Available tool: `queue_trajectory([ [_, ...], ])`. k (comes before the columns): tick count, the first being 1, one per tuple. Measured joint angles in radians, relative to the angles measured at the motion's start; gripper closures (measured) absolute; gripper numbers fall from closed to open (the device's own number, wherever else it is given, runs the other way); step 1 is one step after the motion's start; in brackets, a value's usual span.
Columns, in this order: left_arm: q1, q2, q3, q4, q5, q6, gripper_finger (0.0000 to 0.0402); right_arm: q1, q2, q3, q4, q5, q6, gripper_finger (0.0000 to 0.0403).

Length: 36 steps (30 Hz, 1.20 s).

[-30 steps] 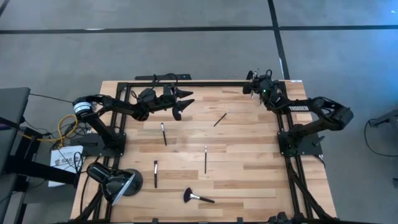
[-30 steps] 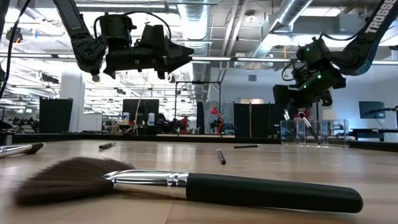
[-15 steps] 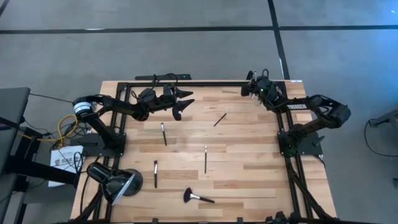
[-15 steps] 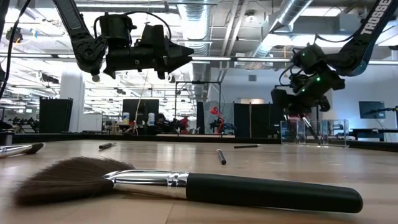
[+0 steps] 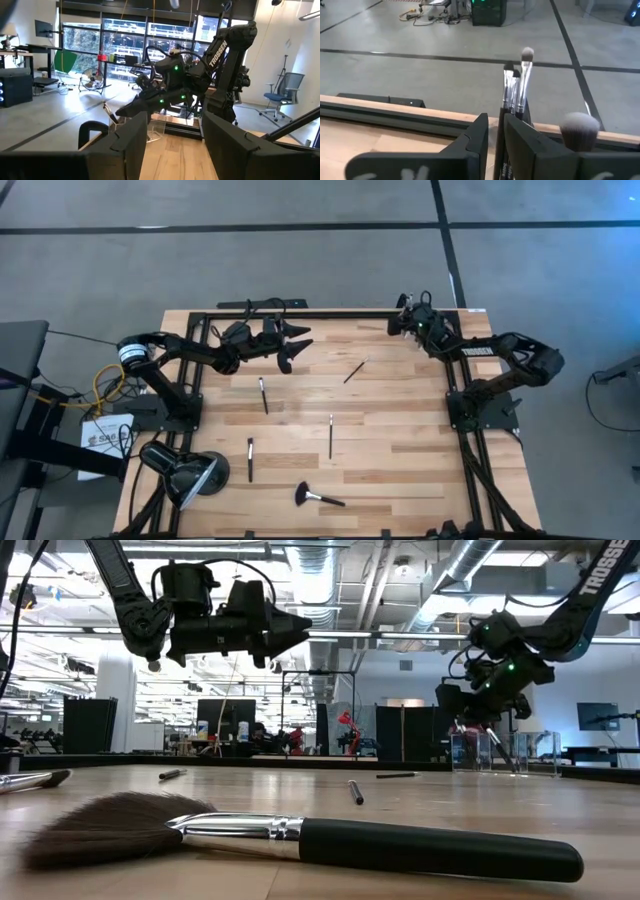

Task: Put items in baskets/containers
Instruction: Put the black eyeshadow brush into the transparent organizer

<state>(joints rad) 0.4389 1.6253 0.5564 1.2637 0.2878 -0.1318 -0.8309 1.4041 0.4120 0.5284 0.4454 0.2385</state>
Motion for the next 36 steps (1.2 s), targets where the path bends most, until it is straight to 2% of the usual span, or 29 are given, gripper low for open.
queue_trajectory([
  [4,0.000,0.000,0.000,-0.008,0.000,0.000,0.0215,0.037,-0.024,0.021,0.000,-0.001,-0.030,0.0348],
  [11,0.000,0.000,0.000,-0.012,0.000,0.000,0.0215,0.149,-0.163,0.042,-0.009,-0.002,-0.083,0.0348],
  [16,0.000,0.000,0.000,-0.016,-0.008,0.000,0.0215,0.220,-0.217,0.122,-0.225,-0.026,-0.045,0.0348],
  [19,0.000,0.000,0.000,-0.022,-0.008,-0.001,0.0215,0.256,-0.206,0.183,-0.364,-0.069,-0.014,0.0349],
  [22,0.000,0.000,0.000,-0.031,-0.011,-0.007,0.0215,0.286,-0.177,0.219,-0.429,-0.134,0.001,0.0349],
  [29,0.000,0.000,0.018,-0.119,-0.037,-0.007,0.0215,0.315,-0.098,0.255,-0.447,-0.327,0.009,0.0349],
  [36,-0.014,0.000,0.068,-0.293,-0.066,-0.008,0.0215,0.314,-0.033,0.295,-0.499,-0.399,0.024,0.0349],
])
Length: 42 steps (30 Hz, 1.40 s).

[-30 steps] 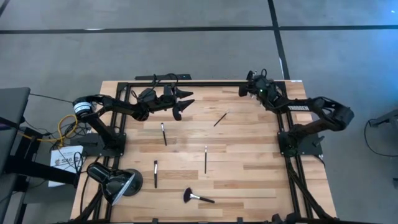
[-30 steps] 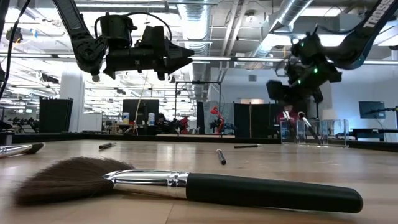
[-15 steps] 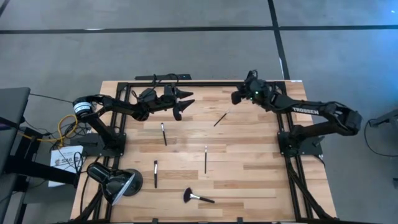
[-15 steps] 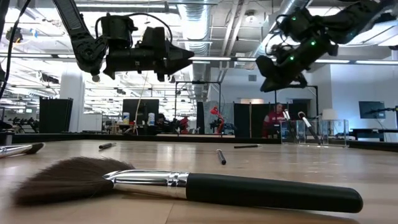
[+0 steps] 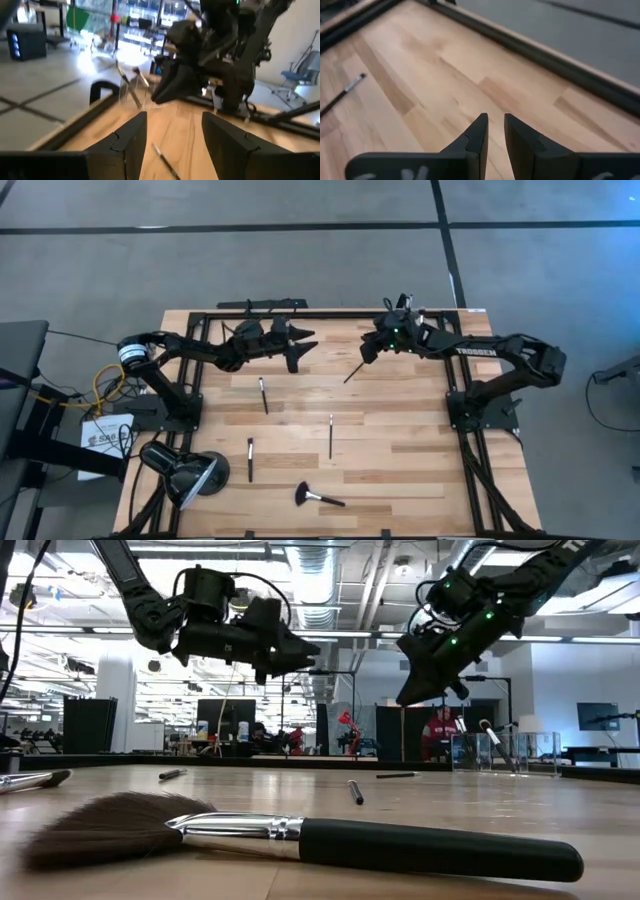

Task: Put items in baskets/containers
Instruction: Put the black eyeshadow brush into the transparent organizer

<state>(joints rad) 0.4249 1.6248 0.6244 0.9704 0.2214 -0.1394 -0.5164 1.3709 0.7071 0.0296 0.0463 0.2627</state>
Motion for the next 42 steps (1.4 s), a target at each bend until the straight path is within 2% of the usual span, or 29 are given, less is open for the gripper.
queue_trajectory([
  [7,-0.058,0.000,0.011,-0.214,-0.116,0.000,0.0215,0.000,0.044,0.034,-0.085,-0.008,0.000,0.0349],
  [10,-0.092,-0.021,0.011,-0.333,-0.218,-0.006,0.0215,0.005,0.043,0.034,-0.083,-0.022,0.000,0.0349],
  [15,-0.147,-0.137,0.024,-0.634,-0.427,-0.009,0.0215,0.027,0.037,0.035,-0.096,-0.023,0.000,0.0349],
  [18,-0.163,-0.215,0.044,-0.750,-0.467,-0.021,0.0215,0.037,0.037,0.035,-0.110,-0.024,0.000,0.0349],
  [24,-0.206,-0.284,0.045,-0.743,-0.477,-0.051,0.0215,0.059,0.038,0.035,-0.123,-0.023,0.006,0.0349],
  [35,-0.270,-0.236,0.044,-0.732,-0.491,-0.105,0.0215,0.129,0.156,0.035,-0.143,-0.020,0.111,0.0349],
  [42,-0.247,-0.244,0.044,-0.667,-0.511,-0.085,0.0215,0.157,0.190,0.034,-0.139,0.043,0.174,0.0346],
])
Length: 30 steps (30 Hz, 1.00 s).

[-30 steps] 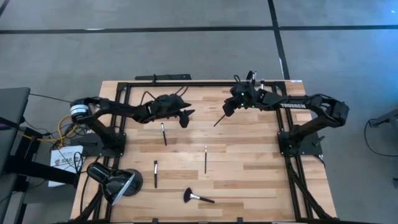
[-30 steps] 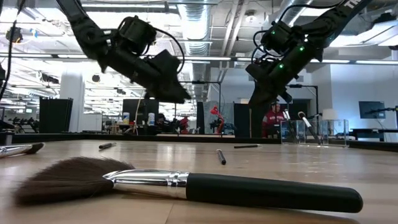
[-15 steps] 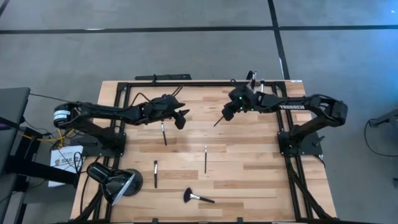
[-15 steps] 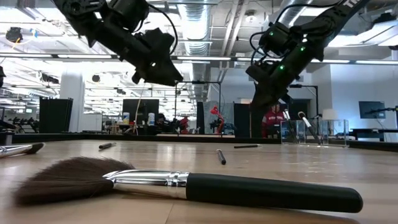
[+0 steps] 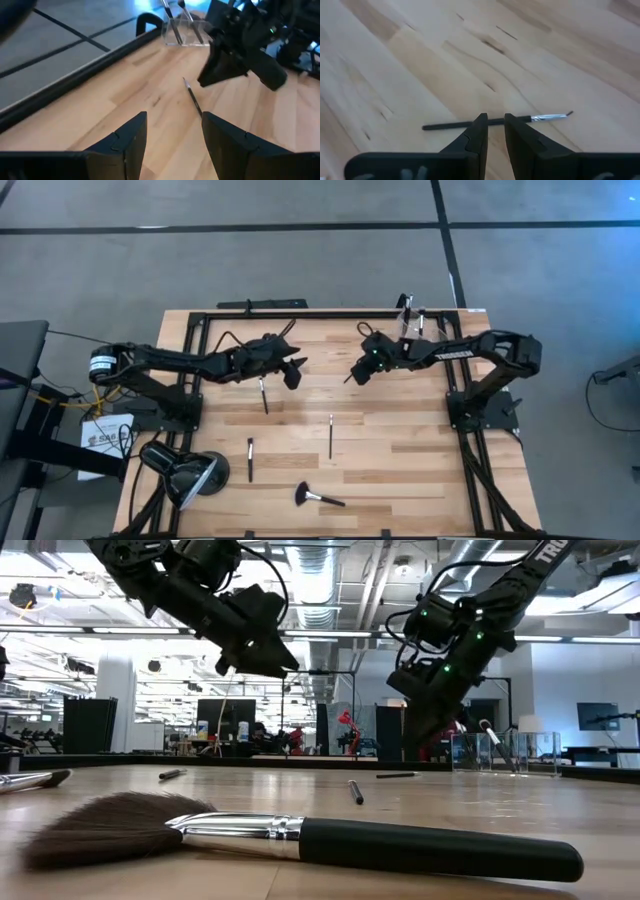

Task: Put items in baskets/containers
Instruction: Put the black eyeshadow brush into the transparent organizer

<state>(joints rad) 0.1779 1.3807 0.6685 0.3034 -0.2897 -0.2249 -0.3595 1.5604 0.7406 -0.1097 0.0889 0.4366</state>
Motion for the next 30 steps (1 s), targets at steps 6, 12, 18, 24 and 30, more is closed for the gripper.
queue_trajectory([
  [6,0.029,0.000,0.000,0.048,0.015,0.036,0.0215,0.038,-0.001,0.000,0.058,0.063,0.053,0.0346],
  [12,0.063,0.000,0.000,0.070,0.051,0.083,0.0215,0.051,-0.001,0.000,0.058,0.069,0.118,0.0346],
  [18,0.083,0.000,0.000,0.092,0.152,0.086,0.0215,0.058,-0.001,0.000,0.058,0.071,0.186,0.0345],
  [24,0.078,0.000,0.000,0.098,0.164,0.086,0.0215,0.080,-0.001,0.000,0.058,0.076,0.239,0.0345],
  [30,0.078,-0.018,0.000,0.080,0.164,0.086,0.0215,0.087,-0.001,0.000,0.056,0.097,0.283,0.0345],
])
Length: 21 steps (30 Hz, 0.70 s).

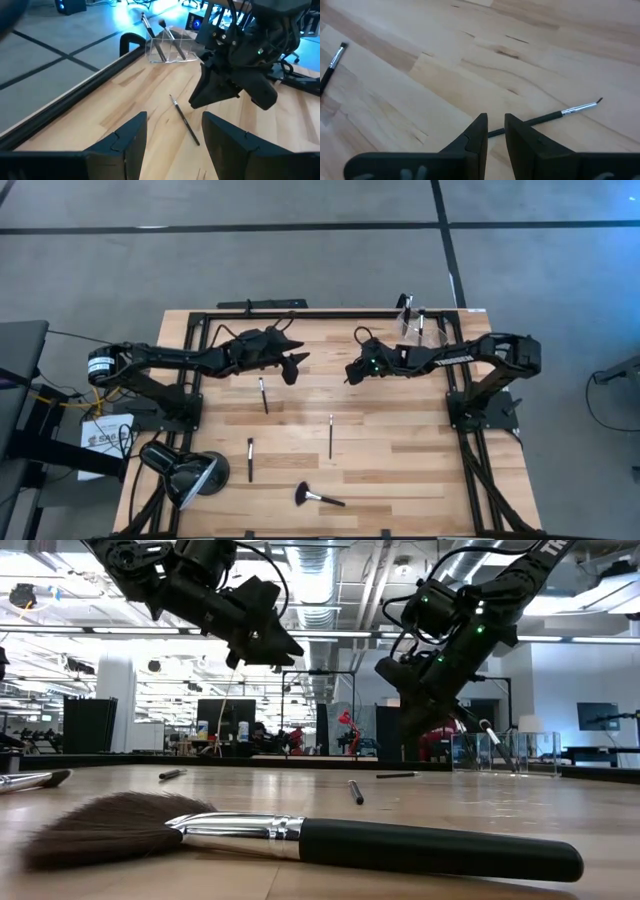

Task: Put items in baskets/containers
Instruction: Put the black eyeshadow brush into the transparent organizer

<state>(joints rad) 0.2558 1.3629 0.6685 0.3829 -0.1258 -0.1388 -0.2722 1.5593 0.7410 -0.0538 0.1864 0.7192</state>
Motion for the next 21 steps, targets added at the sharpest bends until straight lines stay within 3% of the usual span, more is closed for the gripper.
queue_trajectory([
  [11,-0.027,-0.091,-0.038,-0.116,-0.004,-0.058,0.0215,0.059,0.000,0.000,-0.015,0.051,-0.025,0.0345],
  [21,-0.031,-0.110,-0.063,-0.112,-0.074,-0.154,0.0215,0.070,-0.002,0.000,0.128,0.048,-0.200,0.0346],
])
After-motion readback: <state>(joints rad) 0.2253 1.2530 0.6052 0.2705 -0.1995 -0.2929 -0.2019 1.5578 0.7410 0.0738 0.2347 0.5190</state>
